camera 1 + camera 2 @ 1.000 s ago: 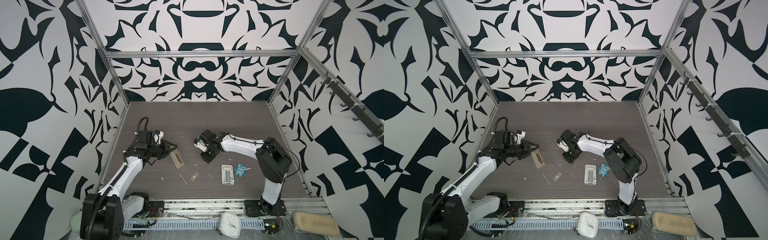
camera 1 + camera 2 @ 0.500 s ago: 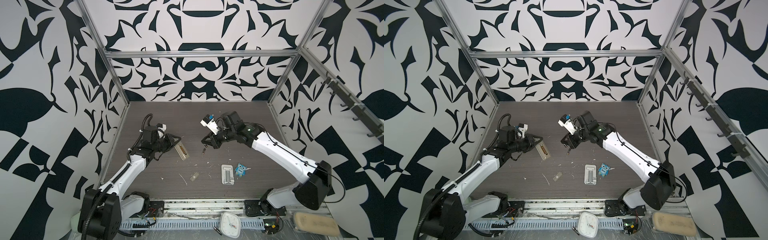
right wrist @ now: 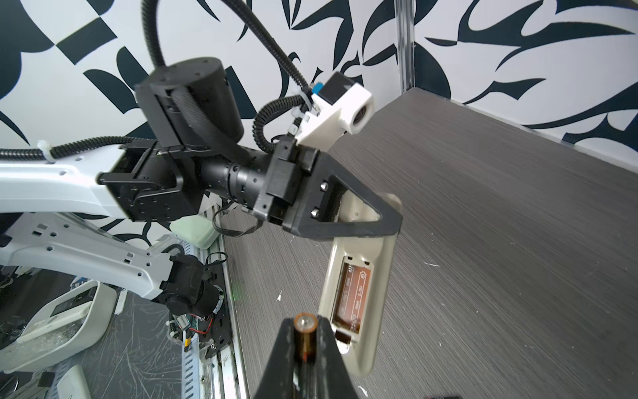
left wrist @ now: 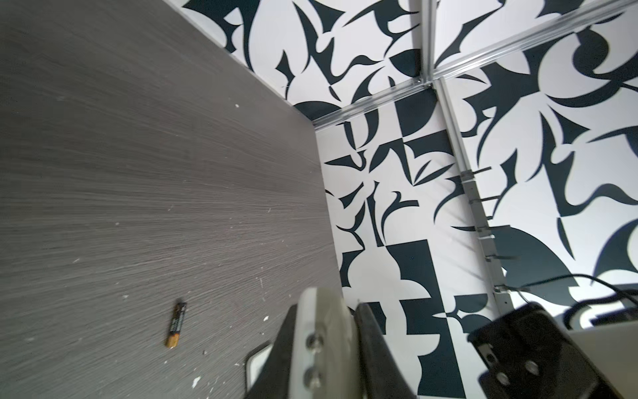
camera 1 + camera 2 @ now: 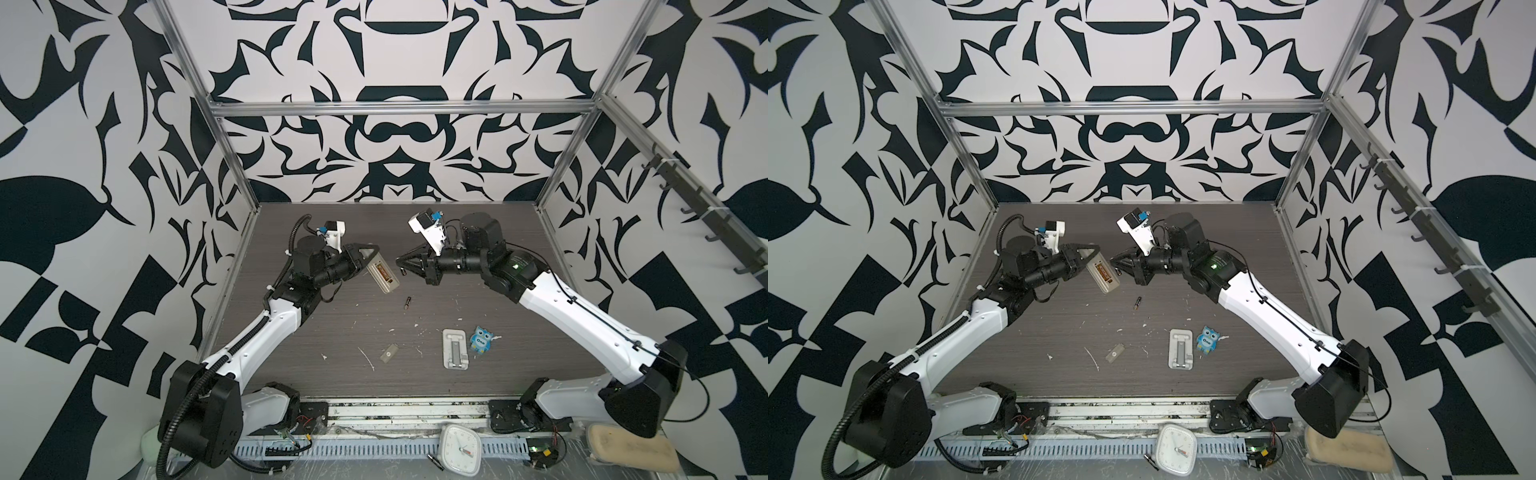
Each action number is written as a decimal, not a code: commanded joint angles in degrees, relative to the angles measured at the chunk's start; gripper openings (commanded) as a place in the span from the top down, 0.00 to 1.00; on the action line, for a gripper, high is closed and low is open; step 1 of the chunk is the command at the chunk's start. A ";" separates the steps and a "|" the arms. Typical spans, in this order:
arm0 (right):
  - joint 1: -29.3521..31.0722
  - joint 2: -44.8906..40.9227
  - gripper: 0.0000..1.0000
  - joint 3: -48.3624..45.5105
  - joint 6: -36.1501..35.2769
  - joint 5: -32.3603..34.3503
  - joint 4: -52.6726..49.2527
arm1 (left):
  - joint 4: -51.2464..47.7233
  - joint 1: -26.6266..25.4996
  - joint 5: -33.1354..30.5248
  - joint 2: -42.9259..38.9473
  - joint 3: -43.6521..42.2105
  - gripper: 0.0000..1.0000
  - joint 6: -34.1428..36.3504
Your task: Load the batteries into the remote control
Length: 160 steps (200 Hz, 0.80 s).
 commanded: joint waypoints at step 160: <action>1.16 1.03 1.00 0.89 -7.73 3.95 3.23 | 6.19 -3.50 5.40 1.68 4.66 1.00 -3.23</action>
